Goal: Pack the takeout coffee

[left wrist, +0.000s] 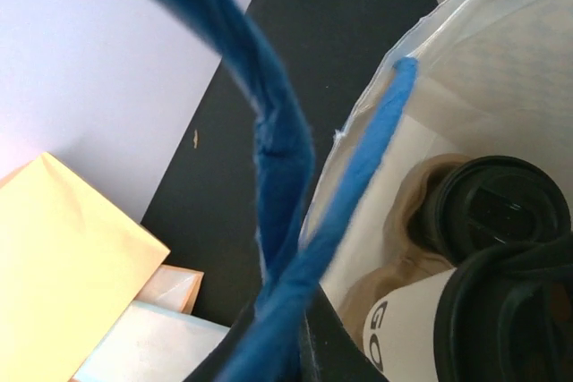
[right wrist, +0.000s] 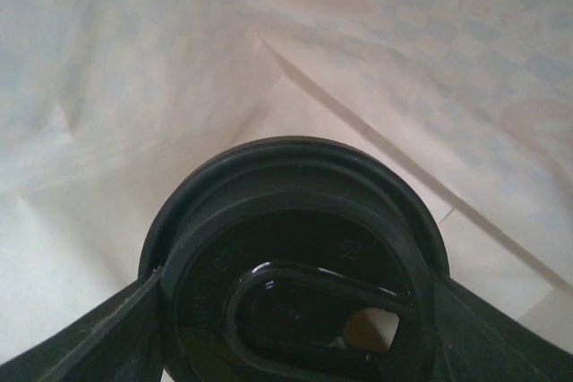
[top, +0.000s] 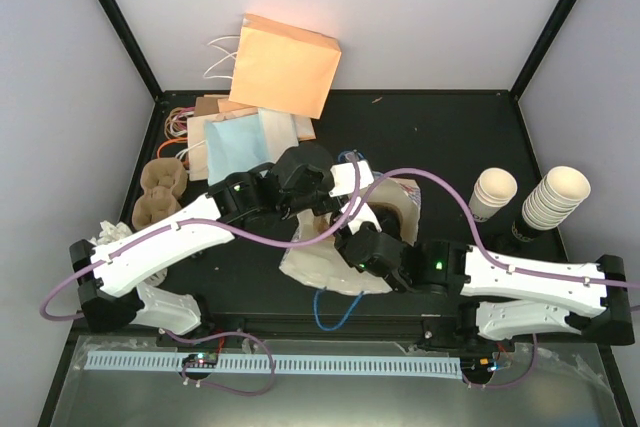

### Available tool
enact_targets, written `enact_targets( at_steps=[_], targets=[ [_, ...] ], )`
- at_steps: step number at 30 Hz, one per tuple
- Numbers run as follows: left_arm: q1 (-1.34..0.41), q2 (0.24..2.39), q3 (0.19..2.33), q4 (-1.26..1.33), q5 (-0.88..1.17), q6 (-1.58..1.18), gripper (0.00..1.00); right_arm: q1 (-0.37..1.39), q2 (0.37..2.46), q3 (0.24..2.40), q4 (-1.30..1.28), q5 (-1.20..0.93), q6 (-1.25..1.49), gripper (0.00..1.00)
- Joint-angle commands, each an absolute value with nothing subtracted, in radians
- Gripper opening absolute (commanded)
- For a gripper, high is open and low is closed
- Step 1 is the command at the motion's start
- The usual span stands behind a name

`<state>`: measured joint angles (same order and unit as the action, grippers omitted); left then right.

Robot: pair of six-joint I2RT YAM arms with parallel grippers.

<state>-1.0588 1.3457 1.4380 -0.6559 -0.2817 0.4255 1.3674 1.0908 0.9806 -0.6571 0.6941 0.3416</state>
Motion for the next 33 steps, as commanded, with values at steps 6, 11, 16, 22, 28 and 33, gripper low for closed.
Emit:
enact_targets(
  at_steps=[6,11,16,22,28,33],
  targets=[
    [-1.072,1.327,1.486,-0.645,-0.324,0.385,0.02,1.348,1.107,0.902,-0.467,0.665,0.285,0.65],
    [-1.072,1.327,1.479,-0.636,-0.340,0.361,0.02,1.355,1.107,0.833,-0.418,0.648,0.281,0.65],
    [-1.071,1.336,1.475,-0.635,-0.365,0.358,0.02,1.377,1.080,0.786,-0.377,0.670,0.276,0.64],
    [-1.072,1.305,1.453,-0.612,-0.344,0.355,0.02,1.378,1.117,0.763,-0.365,0.711,0.279,0.64],
    [-1.072,1.287,1.419,-0.589,-0.344,0.348,0.02,1.379,1.153,0.747,-0.325,0.659,0.277,0.65],
    [-1.072,1.287,1.419,-0.601,-0.341,0.338,0.02,1.380,1.201,0.746,-0.333,0.697,0.285,0.65]
  ],
)
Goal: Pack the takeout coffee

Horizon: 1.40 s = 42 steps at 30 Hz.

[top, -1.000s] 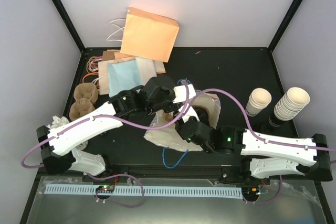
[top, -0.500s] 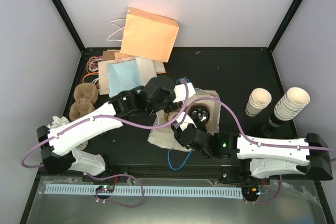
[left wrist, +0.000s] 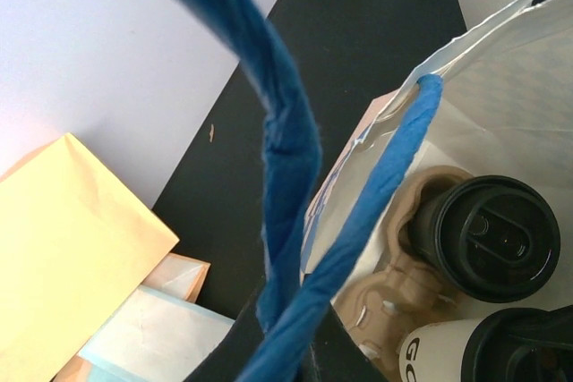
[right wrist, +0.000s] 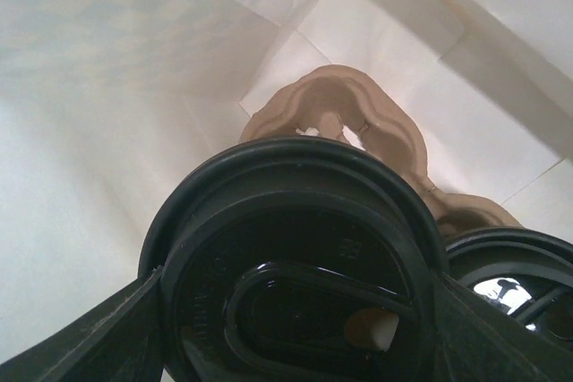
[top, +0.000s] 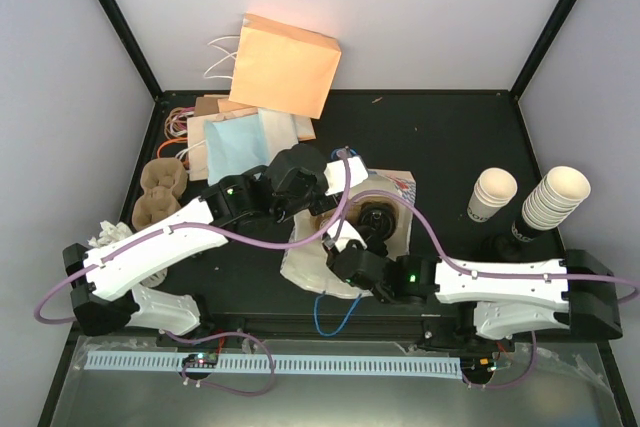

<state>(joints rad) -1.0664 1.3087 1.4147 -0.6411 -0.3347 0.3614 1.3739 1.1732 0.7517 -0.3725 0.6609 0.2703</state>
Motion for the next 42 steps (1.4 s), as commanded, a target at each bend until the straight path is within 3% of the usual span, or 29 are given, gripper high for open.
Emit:
enact_targets(
  at_steps=[1,20,28,42],
  targets=[
    [-1.072,1.287,1.421,-0.604,-0.340,0.336,0.02,1.380,1.212,0.748,-0.336,0.705,0.285,0.65],
    [-1.069,1.316,1.503,-0.742,-0.275,0.244,0.02,1.380,1.322,0.755,-0.285,0.850,0.225,0.64],
    [-1.068,1.332,1.512,-0.761,-0.270,0.237,0.01,1.378,1.212,0.723,-0.203,0.831,0.190,0.64],
    [-1.068,1.333,1.519,-0.769,-0.258,0.228,0.01,1.378,1.276,0.753,-0.203,0.782,0.206,0.64]
  ],
)
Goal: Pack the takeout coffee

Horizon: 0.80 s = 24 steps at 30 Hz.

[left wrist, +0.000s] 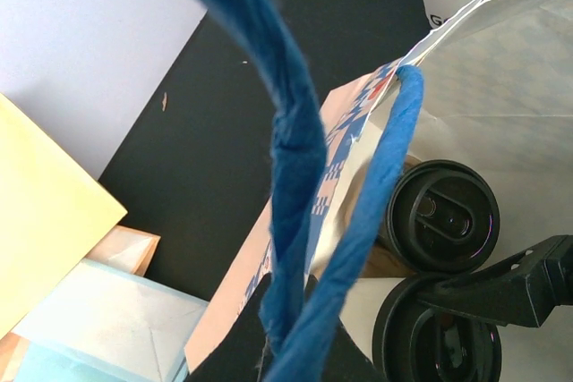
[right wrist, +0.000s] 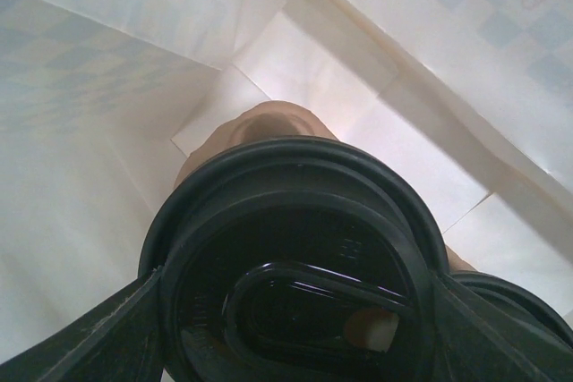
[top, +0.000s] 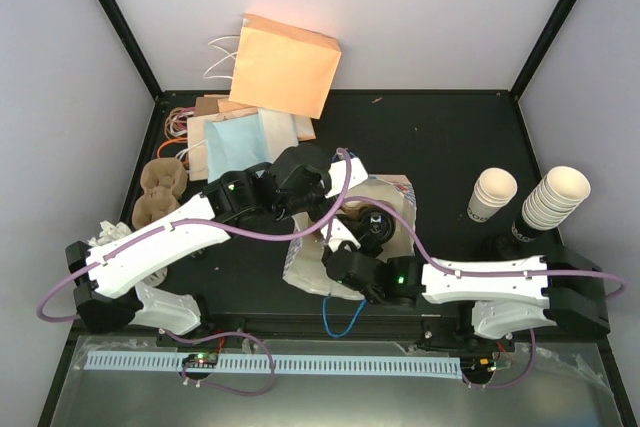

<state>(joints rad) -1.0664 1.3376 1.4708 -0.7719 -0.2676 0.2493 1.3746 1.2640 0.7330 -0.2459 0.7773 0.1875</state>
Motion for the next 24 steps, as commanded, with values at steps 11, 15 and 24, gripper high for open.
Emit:
enact_targets(
  at_steps=[11,15,24],
  targets=[
    [-1.068,1.334,1.519,-0.769,-0.235,0.212,0.01,1.378,1.336,0.763,-0.134,0.792,0.158,0.64],
    [-1.068,1.331,1.522,-0.776,-0.232,0.209,0.02,1.376,1.357,0.771,-0.118,0.800,0.141,0.65],
    [-1.068,1.329,1.522,-0.793,-0.227,0.207,0.01,1.316,1.362,0.767,-0.130,0.774,0.146,0.64]
  ],
)
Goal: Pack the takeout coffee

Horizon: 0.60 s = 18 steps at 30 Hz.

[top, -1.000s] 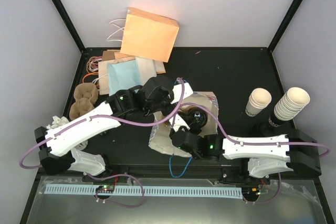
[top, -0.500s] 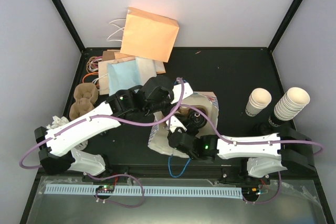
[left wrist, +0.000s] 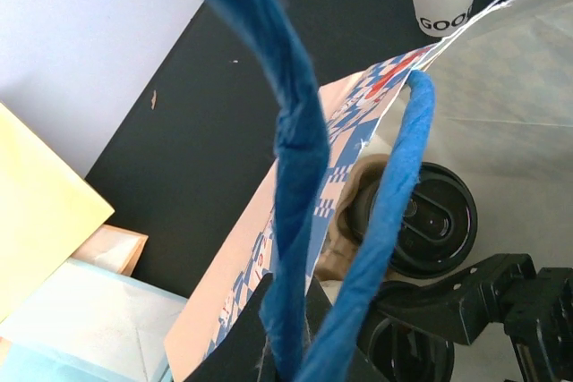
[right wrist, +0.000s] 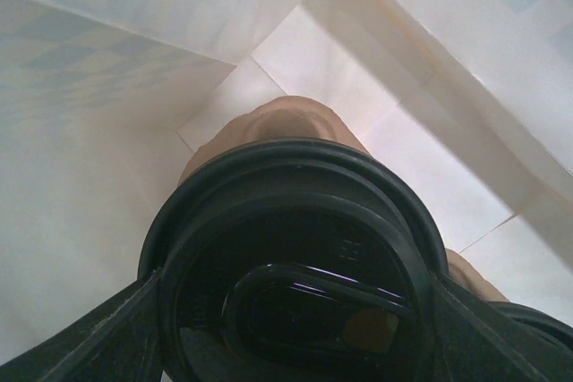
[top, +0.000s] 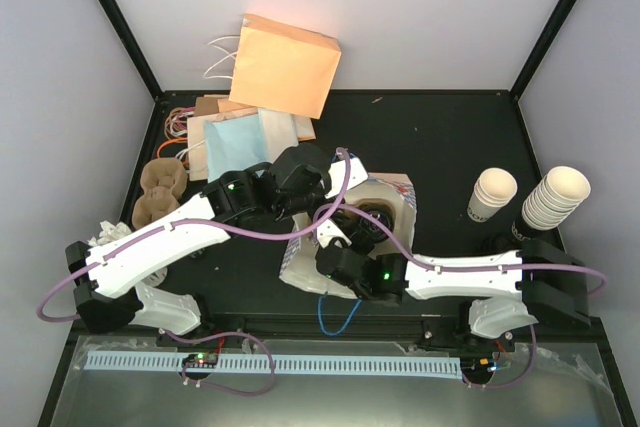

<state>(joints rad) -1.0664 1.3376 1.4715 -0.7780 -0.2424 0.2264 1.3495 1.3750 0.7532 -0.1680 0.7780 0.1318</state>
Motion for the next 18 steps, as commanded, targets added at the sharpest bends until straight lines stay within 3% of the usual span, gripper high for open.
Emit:
enact_targets(
  at_steps=[1,18],
  targets=[
    [-1.068,1.330,1.522,-0.792,-0.227,0.207,0.02,1.314,1.361,0.766,-0.131,0.769,0.146,0.64],
    [-1.068,1.342,1.538,-0.796,-0.199,0.196,0.01,1.312,1.420,0.766,-0.120,0.760,0.120,0.64]
  ],
)
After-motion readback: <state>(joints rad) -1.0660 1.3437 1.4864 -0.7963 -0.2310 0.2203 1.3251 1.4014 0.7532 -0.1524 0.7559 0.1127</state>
